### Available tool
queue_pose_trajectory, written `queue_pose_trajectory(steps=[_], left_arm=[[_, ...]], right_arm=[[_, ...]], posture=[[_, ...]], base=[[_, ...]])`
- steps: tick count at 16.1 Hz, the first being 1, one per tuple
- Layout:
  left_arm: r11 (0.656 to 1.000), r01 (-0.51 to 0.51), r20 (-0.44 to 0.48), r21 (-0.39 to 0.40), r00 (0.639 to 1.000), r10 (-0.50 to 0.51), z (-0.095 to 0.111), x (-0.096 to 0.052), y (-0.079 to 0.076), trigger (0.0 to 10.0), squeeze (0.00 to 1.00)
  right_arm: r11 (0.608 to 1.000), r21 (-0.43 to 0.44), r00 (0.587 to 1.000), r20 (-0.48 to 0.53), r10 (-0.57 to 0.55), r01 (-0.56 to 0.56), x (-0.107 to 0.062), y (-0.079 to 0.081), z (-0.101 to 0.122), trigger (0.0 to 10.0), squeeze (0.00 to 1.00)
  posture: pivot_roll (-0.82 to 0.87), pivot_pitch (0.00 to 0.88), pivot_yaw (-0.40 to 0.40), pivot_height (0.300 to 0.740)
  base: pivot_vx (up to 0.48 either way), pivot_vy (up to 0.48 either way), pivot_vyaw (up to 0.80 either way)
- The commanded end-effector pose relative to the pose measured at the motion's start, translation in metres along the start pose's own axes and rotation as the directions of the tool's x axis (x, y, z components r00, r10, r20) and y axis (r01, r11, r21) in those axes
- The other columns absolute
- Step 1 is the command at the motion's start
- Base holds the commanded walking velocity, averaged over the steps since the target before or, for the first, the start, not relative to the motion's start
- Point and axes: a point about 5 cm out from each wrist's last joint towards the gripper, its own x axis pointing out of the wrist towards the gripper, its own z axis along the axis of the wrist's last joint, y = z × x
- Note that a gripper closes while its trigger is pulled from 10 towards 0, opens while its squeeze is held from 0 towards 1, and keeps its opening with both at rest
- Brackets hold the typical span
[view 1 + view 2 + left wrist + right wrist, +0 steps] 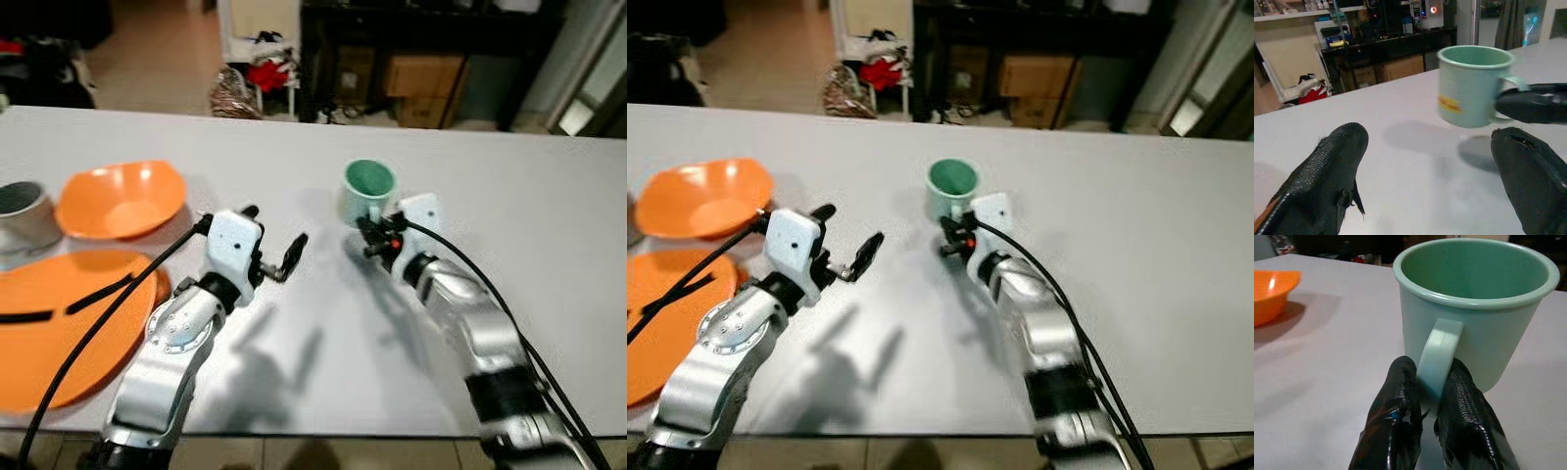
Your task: Setting the table
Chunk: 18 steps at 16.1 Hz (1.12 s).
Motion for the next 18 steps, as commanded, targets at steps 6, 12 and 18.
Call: queue_pose_trajectory(steps=[6, 12, 18], left_arm=[[0.999, 0.039, -0.03, 0.021, 0.999, -0.039, 0.003, -0.01, 0.0, 10.0, 0.0], [0.998, 0.063, -0.089, 0.013, 0.994, -0.061, -0.002, -0.026, 0.002, 10.0, 0.0], [0.986, 0.166, -0.146, -0.025, 0.975, -0.168, -0.008, -0.032, -0.007, 10.0, 0.0]], right_arm=[[0.997, -0.024, 0.997, -0.011, 0.078, -0.078, 0.024, 0.003, -0.007, 10.0, 0.0], [0.996, -0.025, 0.994, -0.072, 0.082, -0.084, 0.033, 0.003, -0.019, 10.0, 0.0], [0.994, -0.035, 0.992, -0.085, 0.097, -0.1, 0.034, 0.003, -0.021, 10.0, 0.0]], posture=[[0.09, 0.012, -0.042, 0.74], [0.12, 0.057, -0.048, 0.74], [0.11, 0.047, -0.045, 0.74]], base=[[0.0, 0.0, 0.0], [0.0, 0.0, 0.0], [0.0, 0.0, 0.0]])
